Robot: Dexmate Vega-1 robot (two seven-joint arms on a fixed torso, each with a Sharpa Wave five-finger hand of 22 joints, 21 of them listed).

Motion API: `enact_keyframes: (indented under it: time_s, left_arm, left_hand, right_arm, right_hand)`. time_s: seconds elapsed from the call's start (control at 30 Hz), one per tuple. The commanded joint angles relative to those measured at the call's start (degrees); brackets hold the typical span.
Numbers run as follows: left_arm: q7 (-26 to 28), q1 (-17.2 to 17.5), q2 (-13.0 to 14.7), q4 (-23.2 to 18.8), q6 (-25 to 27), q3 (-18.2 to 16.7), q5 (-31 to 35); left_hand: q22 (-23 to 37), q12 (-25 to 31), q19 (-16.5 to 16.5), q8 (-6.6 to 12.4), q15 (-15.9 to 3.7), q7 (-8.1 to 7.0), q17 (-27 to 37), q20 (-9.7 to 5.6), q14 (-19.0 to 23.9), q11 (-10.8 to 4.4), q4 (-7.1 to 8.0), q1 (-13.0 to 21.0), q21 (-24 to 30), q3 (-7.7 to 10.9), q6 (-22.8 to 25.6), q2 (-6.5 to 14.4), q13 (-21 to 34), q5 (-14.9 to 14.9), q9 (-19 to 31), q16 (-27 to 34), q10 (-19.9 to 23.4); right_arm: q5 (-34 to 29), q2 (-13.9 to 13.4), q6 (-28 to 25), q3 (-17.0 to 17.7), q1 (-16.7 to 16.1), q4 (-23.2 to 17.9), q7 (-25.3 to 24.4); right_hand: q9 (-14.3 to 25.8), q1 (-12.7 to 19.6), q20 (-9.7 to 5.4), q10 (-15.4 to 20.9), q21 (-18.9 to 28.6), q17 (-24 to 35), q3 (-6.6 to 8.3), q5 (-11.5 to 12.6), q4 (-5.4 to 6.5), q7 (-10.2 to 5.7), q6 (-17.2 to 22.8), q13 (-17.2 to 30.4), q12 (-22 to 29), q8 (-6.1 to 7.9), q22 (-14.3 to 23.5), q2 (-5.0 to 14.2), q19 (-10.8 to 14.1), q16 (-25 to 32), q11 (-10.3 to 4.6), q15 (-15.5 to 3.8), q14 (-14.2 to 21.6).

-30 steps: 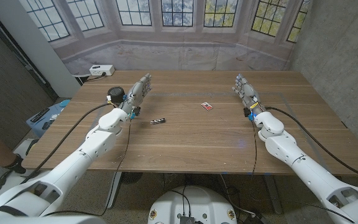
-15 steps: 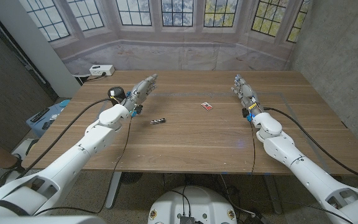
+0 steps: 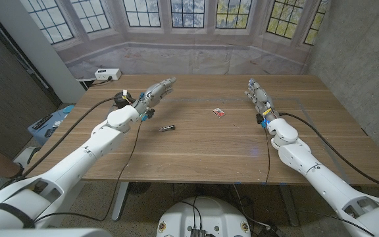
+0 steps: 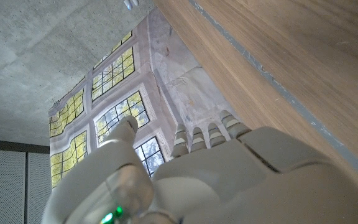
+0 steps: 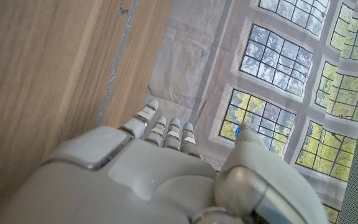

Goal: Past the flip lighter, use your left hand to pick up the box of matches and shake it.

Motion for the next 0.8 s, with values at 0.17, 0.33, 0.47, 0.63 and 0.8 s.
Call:
enact_keyframes:
  time_s: [0.17, 0.33, 0.47, 0.63, 0.8]
  left_arm:
    - [-3.38, -5.38, 1.0, 1.45, -1.26, 3.46, 7.09]
    - [-5.32, -7.13, 0.91, 2.75, -2.11, 4.61, 8.66]
    - [-6.43, -8.57, 1.21, 3.49, -3.17, 5.74, 11.07]
    - [-6.26, -9.45, 1.66, 3.56, -4.69, 6.41, 13.88]
    - [-6.8, -10.79, 2.16, 3.23, -4.93, 7.32, 16.71]
  left_hand:
    - [0.37, 0.14, 0.98, 0.22, 0.05, -0.26, 0.13, 0.47, -0.02, -0.21, -2.86, 3.63, 0.33, 1.79, 2.03, 0.56, 0.19, 1.56, 0.13, -0.04, 0.32]
    - [0.37, 0.11, 1.35, 0.29, -0.34, -0.58, 0.12, 0.22, 0.02, -0.7, -3.69, 4.54, 0.39, 2.21, 2.74, 0.42, 0.2, 2.06, 0.15, -0.05, 0.28]
    - [0.37, 0.11, 1.59, 0.25, -0.41, -0.66, 0.13, 0.09, 0.04, -0.93, -4.1, 5.16, 0.42, 2.54, 2.98, 0.48, 0.2, 2.43, 0.16, -0.05, 0.31]
    - [0.35, 0.25, 2.04, 0.37, -0.96, -1.38, 0.12, -0.41, 0.31, -1.78, -4.88, 6.41, 0.46, 3.01, 3.85, 0.15, 0.21, 3.05, 0.18, 0.02, 0.73]
    - [0.32, 0.47, 2.8, 0.58, -1.26, -1.83, 0.12, -0.57, 1.1, -2.39, -5.45, 7.66, 0.58, 3.33, 4.93, -0.42, 0.21, 3.36, 0.19, 0.21, 1.43]
  right_arm:
    - [-0.4, 0.23, 1.42, 0.47, 1.17, 1.79, 0.25]
    - [-0.69, -0.11, 1.32, 0.74, 0.74, 0.84, -0.61]
    - [-1.1, -0.37, 1.19, 0.99, 0.16, -0.18, -1.76]
    - [-1.25, -0.62, 0.8, 1.13, -0.1, -0.78, -2.33]
    - [-1.33, -0.76, 0.81, 1.27, 0.11, -0.57, -2.36]
  right_hand:
    - [0.17, 0.88, -2.44, 0.11, 0.27, 0.12, 0.12, -0.01, -0.45, -0.07, 0.92, 0.26, 0.44, 0.43, 0.2, -0.24, 0.78, 0.32, 0.5, -0.12, -0.02]
    - [0.18, 0.98, -2.32, 0.05, 0.33, 0.09, 0.15, -0.07, -0.6, 0.06, 1.09, 0.28, 0.43, 0.43, 0.2, -0.27, 0.91, 0.4, 0.81, 0.01, 0.12]
    - [0.18, 1.02, -2.3, 0.02, 0.35, 0.09, 0.18, -0.11, -0.67, 0.09, 1.26, 0.29, 0.43, 0.46, 0.2, -0.22, 0.98, 0.46, 0.9, 0.12, 0.2]
    - [0.19, 1.05, -2.26, 0.11, 0.39, 0.09, 0.21, -0.16, -0.76, 0.21, 1.47, 0.3, 0.48, 0.48, 0.21, -0.2, 1.12, 0.51, 1.25, 0.25, 0.26]
    - [0.2, 1.07, -2.13, 0.16, 0.46, 0.1, 0.23, -0.21, -0.84, 0.33, 1.61, 0.32, 0.52, 0.47, 0.21, -0.16, 1.33, 0.59, 1.34, 0.37, 0.4]
